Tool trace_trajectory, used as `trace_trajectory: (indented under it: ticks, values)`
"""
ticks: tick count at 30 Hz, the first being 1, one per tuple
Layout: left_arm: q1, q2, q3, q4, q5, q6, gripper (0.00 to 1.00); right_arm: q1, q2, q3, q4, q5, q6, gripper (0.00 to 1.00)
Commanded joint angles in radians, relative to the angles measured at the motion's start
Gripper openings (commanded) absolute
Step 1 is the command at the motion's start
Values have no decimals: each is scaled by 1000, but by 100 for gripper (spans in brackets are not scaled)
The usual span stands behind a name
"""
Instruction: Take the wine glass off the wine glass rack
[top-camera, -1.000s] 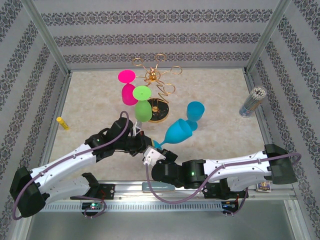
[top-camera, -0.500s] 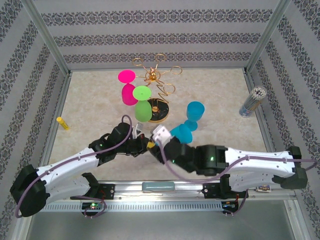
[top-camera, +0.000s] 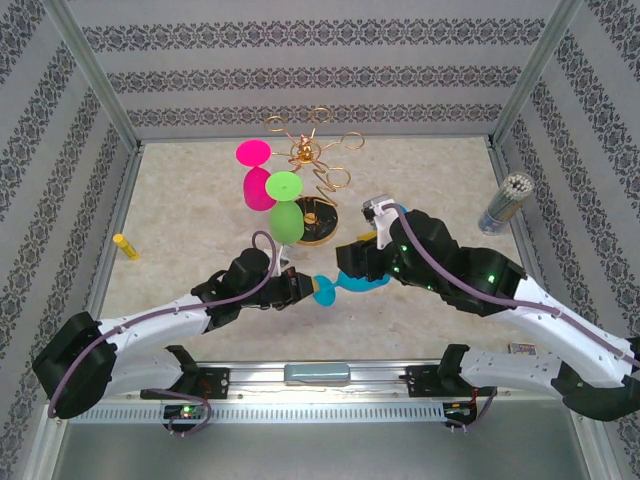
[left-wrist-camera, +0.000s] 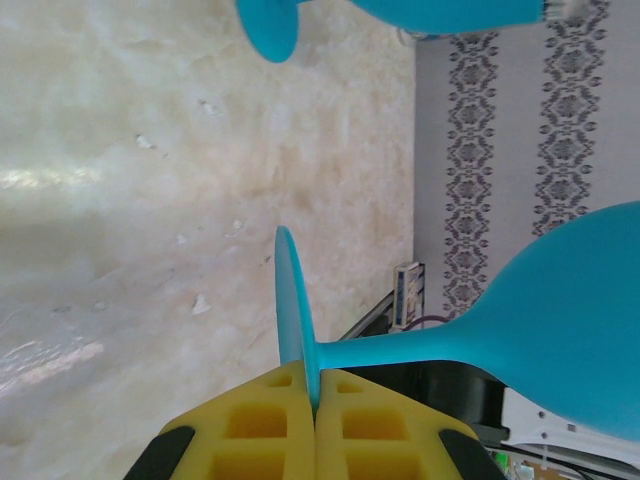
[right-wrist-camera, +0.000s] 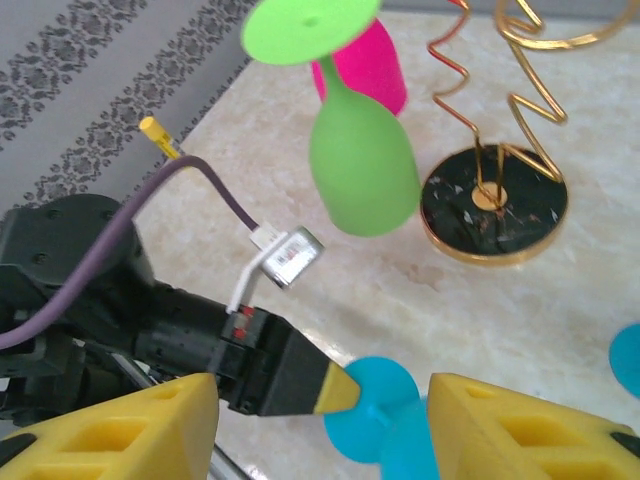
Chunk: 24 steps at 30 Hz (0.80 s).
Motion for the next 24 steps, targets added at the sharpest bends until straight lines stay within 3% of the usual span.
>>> trace_trajectory:
  ticks: [1, 10, 24]
  values:
    - [6, -5, -13, 116, 14, 24, 0, -35, -4, -4, -96, -94, 25, 58]
    - [14, -30, -19, 88, 10, 30, 0, -61, 28, -21, -129, -147, 21, 52]
    - [34, -82, -29, 28, -2, 38, 0, -72, -4, -3, -189, -116, 24, 53]
